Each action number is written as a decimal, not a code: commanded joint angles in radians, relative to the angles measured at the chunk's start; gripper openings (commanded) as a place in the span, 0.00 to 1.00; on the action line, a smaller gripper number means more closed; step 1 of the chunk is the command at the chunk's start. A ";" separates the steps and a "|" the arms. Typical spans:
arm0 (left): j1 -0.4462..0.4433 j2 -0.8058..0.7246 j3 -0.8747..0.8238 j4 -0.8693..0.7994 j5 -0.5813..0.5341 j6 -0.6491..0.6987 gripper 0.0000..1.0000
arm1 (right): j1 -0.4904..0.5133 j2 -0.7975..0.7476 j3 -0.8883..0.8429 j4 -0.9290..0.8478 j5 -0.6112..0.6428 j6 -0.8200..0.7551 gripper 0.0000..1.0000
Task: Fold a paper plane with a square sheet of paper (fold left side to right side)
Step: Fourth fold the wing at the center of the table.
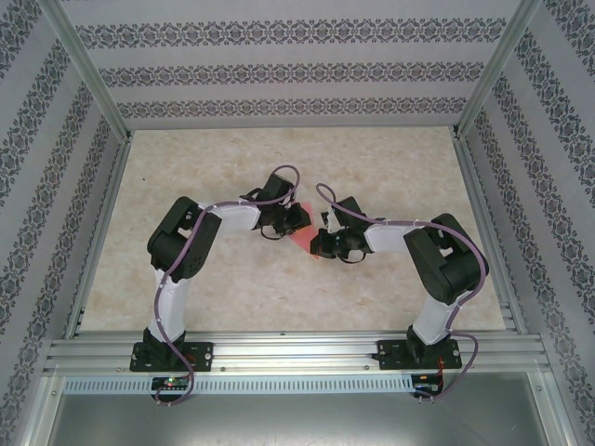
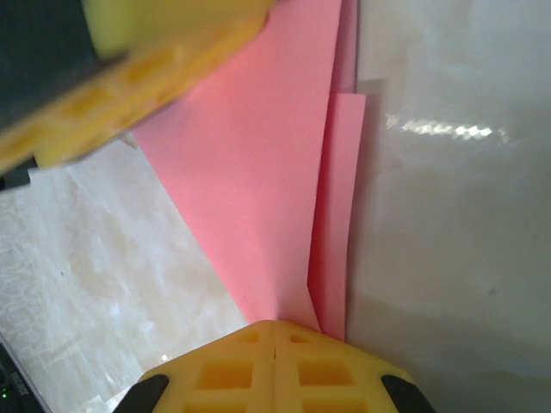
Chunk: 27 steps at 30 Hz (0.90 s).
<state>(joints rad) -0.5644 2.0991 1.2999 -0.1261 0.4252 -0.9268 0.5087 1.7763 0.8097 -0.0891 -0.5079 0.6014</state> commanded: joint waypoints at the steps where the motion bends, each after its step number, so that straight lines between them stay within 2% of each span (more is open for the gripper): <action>1: 0.071 0.061 0.049 -0.035 -0.134 0.058 0.20 | 0.016 0.061 -0.060 -0.167 0.102 -0.009 0.00; 10: 0.134 0.112 0.080 -0.008 -0.138 0.085 0.20 | 0.018 0.061 -0.058 -0.166 0.097 -0.008 0.00; 27: 0.200 0.215 0.312 -0.137 -0.114 0.176 0.23 | 0.022 0.041 -0.060 -0.179 0.101 -0.006 0.00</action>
<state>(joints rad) -0.4023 2.2620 1.5829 -0.2329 0.4099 -0.8078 0.5114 1.7782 0.8093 -0.0566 -0.4824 0.6014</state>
